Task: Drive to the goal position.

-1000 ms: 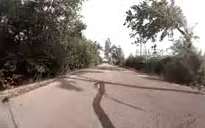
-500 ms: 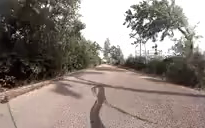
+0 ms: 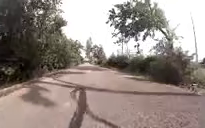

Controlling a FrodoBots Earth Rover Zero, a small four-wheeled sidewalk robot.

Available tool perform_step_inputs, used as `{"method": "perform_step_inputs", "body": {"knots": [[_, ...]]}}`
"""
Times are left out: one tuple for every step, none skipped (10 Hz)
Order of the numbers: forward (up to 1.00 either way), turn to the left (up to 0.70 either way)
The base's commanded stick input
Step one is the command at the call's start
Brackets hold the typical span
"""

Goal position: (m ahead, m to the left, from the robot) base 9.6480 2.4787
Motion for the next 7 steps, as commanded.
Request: {"method": "perform_step_inputs", "body": {"knots": [[0.70, 0.00], [0.70, 0.00], [0.70, 0.00], [0.70, 0.00], [0.70, 0.00], [0.70, 0.02], [0.70, 0.21]]}}
